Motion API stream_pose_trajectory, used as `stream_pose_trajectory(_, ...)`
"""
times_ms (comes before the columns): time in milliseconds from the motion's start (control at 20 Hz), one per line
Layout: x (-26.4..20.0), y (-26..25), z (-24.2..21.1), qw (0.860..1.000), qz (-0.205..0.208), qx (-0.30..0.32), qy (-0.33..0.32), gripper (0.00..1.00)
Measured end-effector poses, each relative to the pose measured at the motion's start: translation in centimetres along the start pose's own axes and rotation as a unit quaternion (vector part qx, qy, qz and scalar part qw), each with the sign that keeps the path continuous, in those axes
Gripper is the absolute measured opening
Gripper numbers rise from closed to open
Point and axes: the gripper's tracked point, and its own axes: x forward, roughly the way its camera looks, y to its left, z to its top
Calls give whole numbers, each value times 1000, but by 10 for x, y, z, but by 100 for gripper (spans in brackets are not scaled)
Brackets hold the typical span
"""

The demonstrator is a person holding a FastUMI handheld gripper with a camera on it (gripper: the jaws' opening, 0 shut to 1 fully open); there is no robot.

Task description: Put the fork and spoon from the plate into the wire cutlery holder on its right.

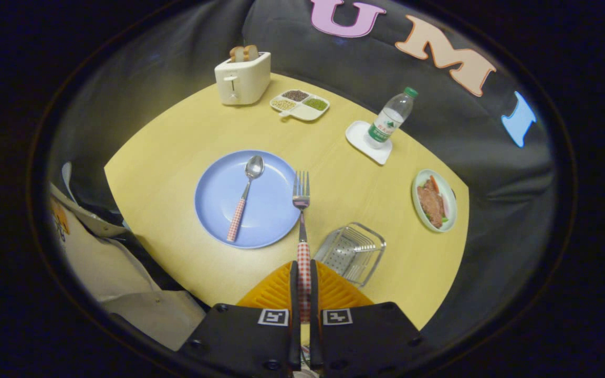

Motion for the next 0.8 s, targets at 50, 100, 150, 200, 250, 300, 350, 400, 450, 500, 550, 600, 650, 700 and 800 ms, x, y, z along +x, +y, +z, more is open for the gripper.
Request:
stream_pose_trajectory(50, -5, -6, -3, 1000, -1, -2, 4, 10)
stream_pose_trajectory(100, -8, -11, -7, 1000, -4, -3, 7, 10)
stream_pose_trajectory(150, -12, -17, -12, 1000, -6, -4, 14, 10)
stream_pose_trajectory(200, -16, -24, -19, 1000, -7, -5, 21, 10)
stream_pose_trajectory(250, -19, -31, -25, 999, -9, -10, 32, 10)
stream_pose_trajectory(300, -21, -36, -32, 999, -10, -14, 45, 10)
stream_pose_trajectory(350, -22, -42, -38, 998, -11, -16, 54, 10)
stream_pose_trajectory(400, -23, -47, -44, 998, -13, -18, 63, 10)
stream_pose_trajectory(450, -23, -52, -44, 997, -16, -18, 67, 10)
stream_pose_trajectory(500, -23, -58, -47, 997, -17, -17, 72, 10)
stream_pose_trajectory(550, -21, -62, -50, 996, -18, -16, 80, 10)
stream_pose_trajectory(600, -19, -65, -54, 996, -19, -18, 90, 10)
stream_pose_trajectory(650, -17, -67, -57, 995, -19, -22, 100, 10)
stream_pose_trajectory(700, -14, -69, -59, 993, -18, -28, 109, 10)
stream_pose_trajectory(800, -9, -72, -63, 991, -13, -38, 127, 10)
